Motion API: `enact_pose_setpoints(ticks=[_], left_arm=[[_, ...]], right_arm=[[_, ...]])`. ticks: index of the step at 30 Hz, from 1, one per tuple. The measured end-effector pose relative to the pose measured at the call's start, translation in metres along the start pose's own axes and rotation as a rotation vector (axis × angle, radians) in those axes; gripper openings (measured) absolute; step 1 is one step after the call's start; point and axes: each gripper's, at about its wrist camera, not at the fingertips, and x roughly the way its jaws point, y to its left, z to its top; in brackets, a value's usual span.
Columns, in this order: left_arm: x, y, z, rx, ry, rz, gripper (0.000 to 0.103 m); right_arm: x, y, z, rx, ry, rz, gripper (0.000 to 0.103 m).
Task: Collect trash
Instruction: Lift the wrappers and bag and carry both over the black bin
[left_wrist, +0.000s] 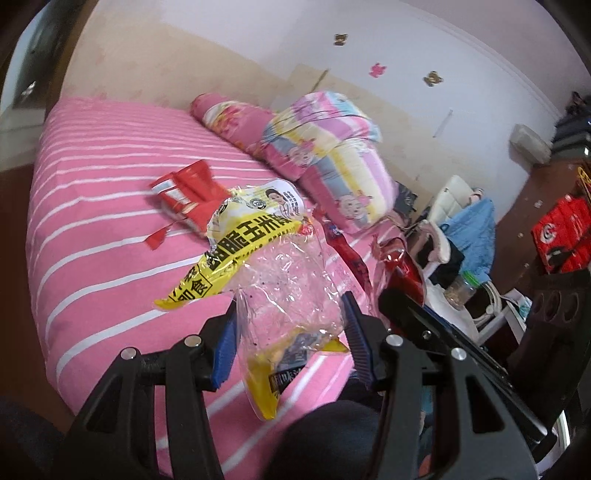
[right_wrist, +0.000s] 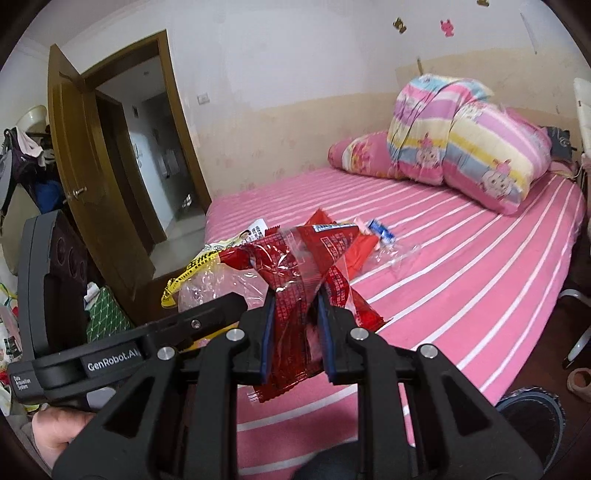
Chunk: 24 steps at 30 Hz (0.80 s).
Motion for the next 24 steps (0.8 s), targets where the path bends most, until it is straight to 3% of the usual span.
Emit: enact_pose_setpoints(ticks=[14,24], left_arm=[[-0.013,-0.104,-0.023,0.129,0.020,-0.130,0.051],[0.016,-0.166,-0.052,0.225,0.106,-0.209,0.051]], right_arm=[[-0.111,-0.045,0.008,0.035,-0.136,-0.107,0.021],[-0.164,-0.096,-0.010,0.097,-0.169,-0.212,0.022]])
